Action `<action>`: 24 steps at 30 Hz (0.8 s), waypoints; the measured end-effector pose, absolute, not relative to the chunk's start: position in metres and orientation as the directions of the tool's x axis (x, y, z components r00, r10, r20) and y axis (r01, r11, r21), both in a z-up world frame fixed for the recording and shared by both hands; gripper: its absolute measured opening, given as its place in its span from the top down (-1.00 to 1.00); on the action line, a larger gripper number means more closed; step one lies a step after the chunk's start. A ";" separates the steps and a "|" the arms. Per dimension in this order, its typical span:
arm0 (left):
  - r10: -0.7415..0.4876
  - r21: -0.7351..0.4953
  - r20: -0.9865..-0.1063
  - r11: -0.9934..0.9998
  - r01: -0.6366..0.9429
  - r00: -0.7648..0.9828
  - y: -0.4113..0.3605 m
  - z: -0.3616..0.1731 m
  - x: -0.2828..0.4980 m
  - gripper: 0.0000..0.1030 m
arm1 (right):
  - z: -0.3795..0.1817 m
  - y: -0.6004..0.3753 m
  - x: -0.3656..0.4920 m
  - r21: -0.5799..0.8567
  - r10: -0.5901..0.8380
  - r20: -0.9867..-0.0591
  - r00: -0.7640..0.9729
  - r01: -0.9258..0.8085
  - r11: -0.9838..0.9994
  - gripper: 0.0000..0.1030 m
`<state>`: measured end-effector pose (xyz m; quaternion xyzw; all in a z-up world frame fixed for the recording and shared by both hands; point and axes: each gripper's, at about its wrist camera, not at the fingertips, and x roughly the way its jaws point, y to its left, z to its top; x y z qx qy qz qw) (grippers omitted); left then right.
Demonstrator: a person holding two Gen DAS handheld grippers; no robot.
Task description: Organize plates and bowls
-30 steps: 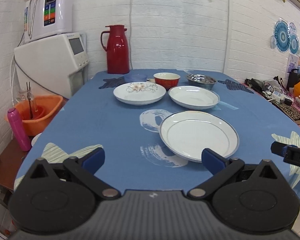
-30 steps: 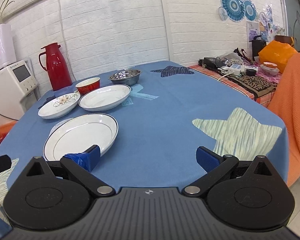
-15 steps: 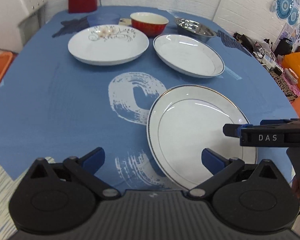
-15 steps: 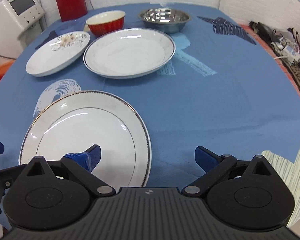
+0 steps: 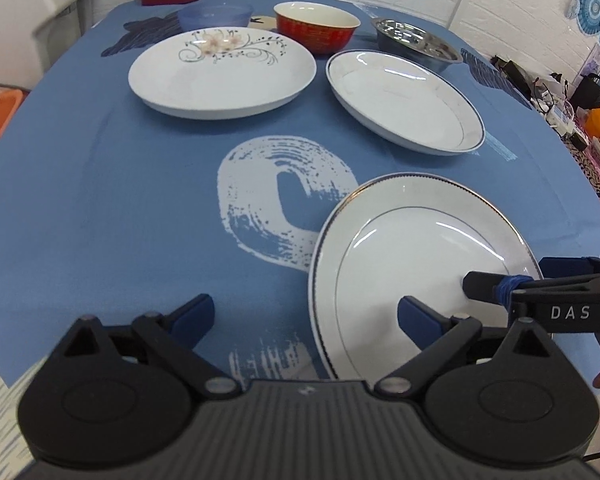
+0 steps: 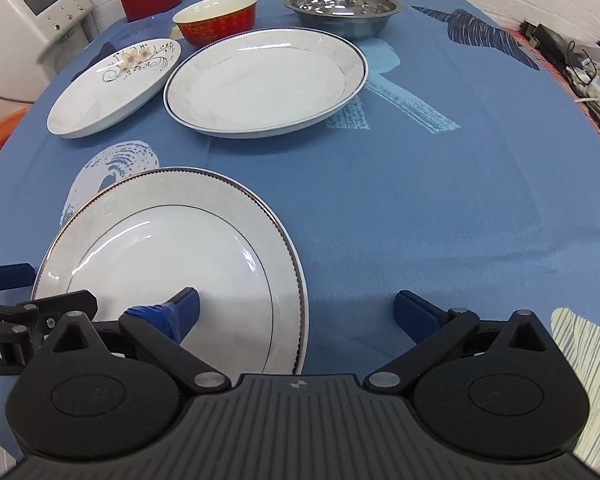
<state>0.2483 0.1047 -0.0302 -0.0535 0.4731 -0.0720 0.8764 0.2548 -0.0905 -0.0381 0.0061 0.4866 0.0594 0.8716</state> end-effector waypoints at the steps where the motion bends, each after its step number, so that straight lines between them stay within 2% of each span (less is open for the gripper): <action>1: -0.170 -0.154 -0.822 0.985 0.075 0.543 0.103 -0.030 0.248 -0.90 | -0.038 -0.089 0.255 0.069 0.110 -0.852 0.511 -0.100 0.993 -0.77; 3: -0.155 -0.134 -0.825 0.988 0.079 0.544 0.098 -0.031 0.248 -0.90 | -0.038 -0.086 0.251 0.065 0.124 -0.842 0.525 -0.131 0.989 -0.73; 4: -0.141 -0.112 -0.826 0.990 0.085 0.546 0.096 -0.031 0.247 -0.82 | -0.039 -0.085 0.249 0.065 0.136 -0.835 0.533 -0.151 0.986 -0.71; 6: -0.117 -0.073 -0.815 0.992 0.099 0.568 0.091 -0.030 0.244 -0.52 | -0.039 -0.085 0.246 0.064 0.158 -0.823 0.546 -0.188 0.980 -0.66; 7: -0.135 -0.090 -0.814 0.990 0.107 0.565 0.092 -0.027 0.243 -0.25 | -0.038 -0.086 0.245 0.065 0.163 -0.822 0.546 -0.195 0.979 -0.58; 8: -0.136 -0.094 -0.814 0.990 0.102 0.564 0.092 -0.025 0.242 0.05 | -0.037 -0.087 0.244 0.067 0.164 -0.820 0.548 -0.193 0.979 -0.36; 9: -0.160 -0.122 -0.817 0.987 0.106 0.555 0.093 -0.023 0.243 0.22 | -0.033 -0.090 0.243 0.079 0.171 -0.813 0.557 -0.186 0.979 -0.10; 10: -0.189 -0.156 -0.818 0.982 0.107 0.543 0.095 -0.022 0.243 0.45 | -0.030 -0.093 0.241 0.108 0.191 -0.805 0.562 -0.178 0.978 0.71; 15: -0.184 -0.172 -0.818 0.982 0.073 0.545 0.091 -0.022 0.243 0.53 | -0.030 -0.094 0.231 0.149 0.213 -0.796 0.567 -0.157 0.976 0.71; 20: -0.225 -0.219 -0.820 0.973 0.074 0.526 0.097 -0.021 0.243 0.82 | -0.030 -0.092 0.226 0.186 0.225 -0.797 0.561 -0.127 0.974 0.57; 24: -0.228 -0.225 -0.819 0.972 0.071 0.526 0.105 -0.019 0.242 0.86 | -0.029 -0.089 0.225 0.232 0.259 -0.792 0.553 -0.119 0.965 0.52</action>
